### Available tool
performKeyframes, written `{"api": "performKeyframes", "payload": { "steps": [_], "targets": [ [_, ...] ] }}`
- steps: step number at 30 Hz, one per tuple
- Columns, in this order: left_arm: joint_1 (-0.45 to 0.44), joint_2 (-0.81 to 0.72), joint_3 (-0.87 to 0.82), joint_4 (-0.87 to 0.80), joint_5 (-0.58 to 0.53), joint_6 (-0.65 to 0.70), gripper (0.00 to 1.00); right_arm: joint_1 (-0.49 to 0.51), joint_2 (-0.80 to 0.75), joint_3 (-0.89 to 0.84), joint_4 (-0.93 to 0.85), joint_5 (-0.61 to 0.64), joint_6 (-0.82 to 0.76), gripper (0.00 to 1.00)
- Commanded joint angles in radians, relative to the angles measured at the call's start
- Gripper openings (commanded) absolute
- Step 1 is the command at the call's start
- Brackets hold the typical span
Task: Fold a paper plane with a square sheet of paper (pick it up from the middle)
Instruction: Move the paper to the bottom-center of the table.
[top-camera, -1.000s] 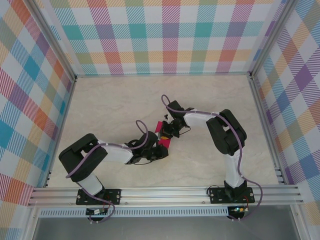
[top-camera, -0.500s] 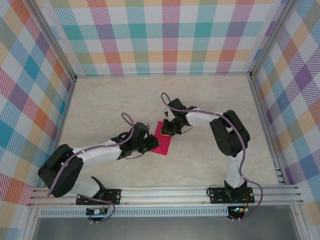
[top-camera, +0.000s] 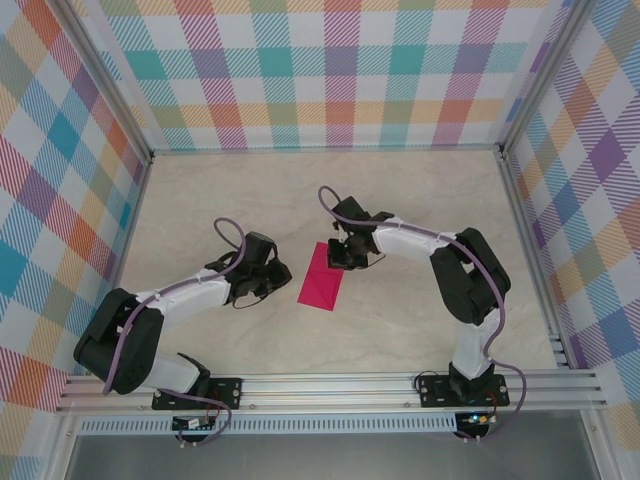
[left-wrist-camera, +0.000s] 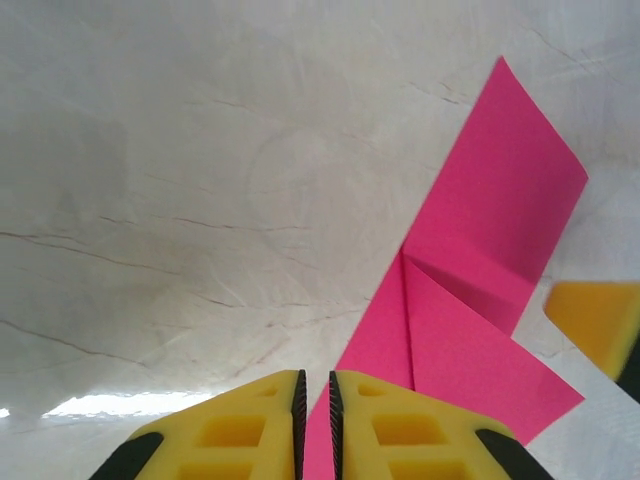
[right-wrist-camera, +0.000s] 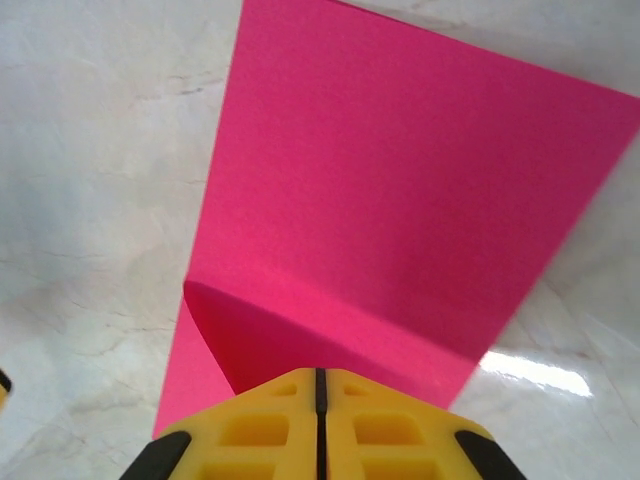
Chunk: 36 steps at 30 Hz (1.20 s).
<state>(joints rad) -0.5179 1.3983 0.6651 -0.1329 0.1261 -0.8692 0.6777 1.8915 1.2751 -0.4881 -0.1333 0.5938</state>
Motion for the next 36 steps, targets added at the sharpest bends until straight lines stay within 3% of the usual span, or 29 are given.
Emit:
{"api": "performKeyframes", "payload": {
  "steps": [1,9,23,28,36],
  "targets": [
    [0.04,-0.013,0.005,-0.051,0.005,-0.008,0.19,0.042,-0.074,0.055,-0.079,0.125,0.006,0.1],
    [0.111,-0.015,-0.006,-0.094,0.014,-0.014,0.24,0.18,-0.016,0.132,-0.134,0.22,0.029,0.11],
    [0.145,-0.05,-0.041,-0.112,0.026,-0.009,0.29,0.182,0.17,0.212,-0.199,0.255,0.074,0.11],
    [0.15,-0.06,-0.041,-0.124,0.026,-0.005,0.3,0.178,0.194,0.19,-0.156,0.169,0.033,0.12],
    [0.153,-0.077,-0.041,-0.136,0.03,0.001,0.32,0.183,0.175,0.104,-0.033,-0.076,-0.153,0.13]
  ]
}}
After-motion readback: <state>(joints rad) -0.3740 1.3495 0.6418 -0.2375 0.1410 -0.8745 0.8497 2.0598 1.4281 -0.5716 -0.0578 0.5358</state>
